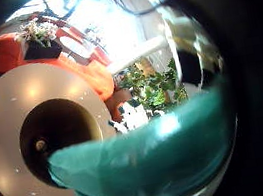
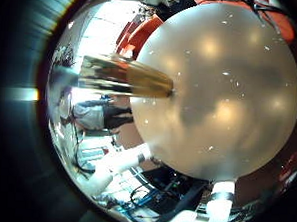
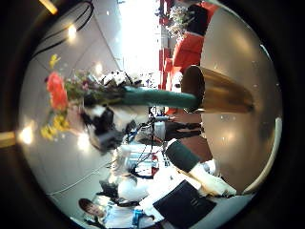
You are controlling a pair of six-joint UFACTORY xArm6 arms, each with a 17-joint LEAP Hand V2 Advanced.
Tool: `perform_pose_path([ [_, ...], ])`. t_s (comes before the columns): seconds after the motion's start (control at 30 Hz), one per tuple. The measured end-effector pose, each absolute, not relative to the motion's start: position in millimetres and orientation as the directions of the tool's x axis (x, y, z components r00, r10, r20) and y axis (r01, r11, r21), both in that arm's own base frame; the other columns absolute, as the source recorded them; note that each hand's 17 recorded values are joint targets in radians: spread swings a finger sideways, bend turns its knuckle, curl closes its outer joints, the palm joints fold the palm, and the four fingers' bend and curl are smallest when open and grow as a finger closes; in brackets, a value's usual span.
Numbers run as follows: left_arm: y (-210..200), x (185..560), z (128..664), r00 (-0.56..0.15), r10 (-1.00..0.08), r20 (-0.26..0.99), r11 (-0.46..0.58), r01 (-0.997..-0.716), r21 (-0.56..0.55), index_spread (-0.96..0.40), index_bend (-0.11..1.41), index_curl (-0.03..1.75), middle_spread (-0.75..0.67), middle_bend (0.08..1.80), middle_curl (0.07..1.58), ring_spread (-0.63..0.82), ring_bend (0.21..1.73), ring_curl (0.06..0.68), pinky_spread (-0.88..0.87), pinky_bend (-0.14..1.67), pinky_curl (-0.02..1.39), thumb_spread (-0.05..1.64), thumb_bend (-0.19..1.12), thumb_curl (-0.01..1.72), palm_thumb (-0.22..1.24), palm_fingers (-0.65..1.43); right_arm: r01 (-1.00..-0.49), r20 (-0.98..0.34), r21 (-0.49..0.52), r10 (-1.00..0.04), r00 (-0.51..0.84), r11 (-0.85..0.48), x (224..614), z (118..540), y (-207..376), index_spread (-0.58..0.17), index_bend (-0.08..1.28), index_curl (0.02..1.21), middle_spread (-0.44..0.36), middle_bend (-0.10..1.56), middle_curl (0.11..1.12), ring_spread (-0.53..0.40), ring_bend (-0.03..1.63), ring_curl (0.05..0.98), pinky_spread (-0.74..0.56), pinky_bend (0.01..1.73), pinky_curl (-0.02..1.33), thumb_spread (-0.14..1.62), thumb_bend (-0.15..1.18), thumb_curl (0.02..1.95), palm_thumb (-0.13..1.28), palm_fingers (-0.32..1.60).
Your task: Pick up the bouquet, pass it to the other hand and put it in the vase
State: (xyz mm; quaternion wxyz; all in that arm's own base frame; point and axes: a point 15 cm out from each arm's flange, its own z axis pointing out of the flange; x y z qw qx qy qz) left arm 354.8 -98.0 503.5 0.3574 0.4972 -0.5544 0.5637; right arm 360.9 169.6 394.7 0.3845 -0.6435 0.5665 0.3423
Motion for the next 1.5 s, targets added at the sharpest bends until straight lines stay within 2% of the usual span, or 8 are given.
perform_pose_path([
  [0.07,-91.7,359.0,500.4,-0.245,-0.149,0.958,-0.143,-0.953,-0.266,-0.21,0.15,0.96,0.12,0.51,0.63,0.19,0.97,0.364,-0.17,0.3,1.06,0.91,-0.09,0.55,0.37,-0.35,-0.992,-0.876,-0.11,-0.466,0.127,-0.062,361.7,396.3,169.6,-0.163,0.16,0.27,0.215,0.19,0.33,0.272,0.43,0.266,0.51,0.61,0.29,1.0,-0.02,0.46,0.62,0.04],
  [0.17,-81.0,363.6,497.9,-0.246,-0.152,0.957,-0.169,-0.948,-0.27,-0.02,0.1,0.83,0.34,0.35,0.52,0.38,0.83,0.292,0.1,0.18,0.95,0.89,-0.07,0.49,0.28,-0.3,-0.992,-0.874,-0.113,-0.468,0.129,-0.063,362.1,396.9,169.3,-0.161,0.16,0.27,0.215,0.19,0.33,0.271,0.43,0.265,0.51,0.61,0.29,1.0,-0.02,0.47,0.62,0.04],
  [0.33,-55.3,370.0,490.2,-0.225,-0.191,0.955,-0.199,-0.944,-0.262,0.18,0.12,0.65,0.52,0.22,0.42,0.55,0.69,0.225,0.42,0.14,0.74,0.86,-0.05,0.43,0.21,-0.2,-0.992,-0.874,-0.111,-0.469,0.128,-0.065,362.8,396.2,169.5,-0.16,0.16,0.27,0.217,0.19,0.33,0.269,0.43,0.264,0.51,0.6,0.29,1.0,-0.02,0.48,0.63,0.05],
  [0.47,-41.0,361.8,461.2,-0.144,-0.323,0.936,-0.108,-0.976,-0.187,0.24,0.17,0.57,0.58,0.18,0.38,0.62,0.62,0.196,0.54,0.13,0.6,0.84,-0.05,0.4,0.19,-0.12,-0.991,-0.876,-0.106,-0.464,0.13,-0.079,359.7,396.7,172.2,-0.159,0.16,0.28,0.217,0.2,0.33,0.27,0.43,0.262,0.51,0.6,0.29,1.0,-0.03,0.48,0.63,0.06],
  [0.73,-19.4,329.7,421.5,-0.03,-0.534,0.845,0.063,-0.998,0.005,0.23,0.25,0.52,0.6,0.17,0.32,0.69,0.54,0.169,0.61,0.14,0.42,0.82,-0.04,0.36,0.16,-0.05,-0.991,-0.88,-0.095,-0.458,0.13,-0.098,353.7,396.7,173.7,-0.156,0.16,0.28,0.211,0.2,0.33,0.27,0.43,0.26,0.52,0.59,0.28,1.0,-0.03,0.48,0.64,0.07],
  [1.0,9.9,286.2,405.1,0.054,-0.749,0.661,0.152,-0.956,0.25,0.19,0.25,0.48,0.6,0.17,0.28,0.71,0.51,0.166,0.64,0.16,0.33,0.82,-0.04,0.35,0.15,-0.04,-0.99,-0.875,-0.089,-0.467,0.129,-0.108,351.5,393.5,173.0,-0.148,0.16,0.28,0.21,0.19,0.33,0.263,0.42,0.258,0.52,0.59,0.28,1.0,-0.03,0.49,0.64,0.08],
  [1.17,28.5,277.3,397.4,0.14,-0.839,0.525,0.088,-0.918,0.386,0.19,0.27,0.46,0.6,0.17,0.27,0.73,0.49,0.163,0.64,0.17,0.29,0.85,-0.03,0.35,0.18,-0.03,-0.99,-0.874,-0.09,-0.468,0.131,-0.109,351.9,393.2,172.6,-0.148,0.16,0.28,0.209,0.2,0.33,0.26,0.42,0.257,0.52,0.59,0.28,1.0,-0.02,0.49,0.64,0.09],
  [1.5,18.1,305.9,401.5,0.274,-0.87,0.41,-0.069,-0.891,0.45,0.17,0.26,0.44,0.61,0.17,0.24,0.74,0.46,0.166,0.64,0.18,0.26,0.9,-0.03,0.33,0.21,-0.03,-0.979,-0.842,-0.072,-0.515,0.161,-0.188,356.0,387.5,154.4,-0.152,0.16,0.29,0.206,0.19,0.33,0.26,0.42,0.256,0.52,0.59,0.28,1.0,-0.02,0.5,0.65,0.1],
])
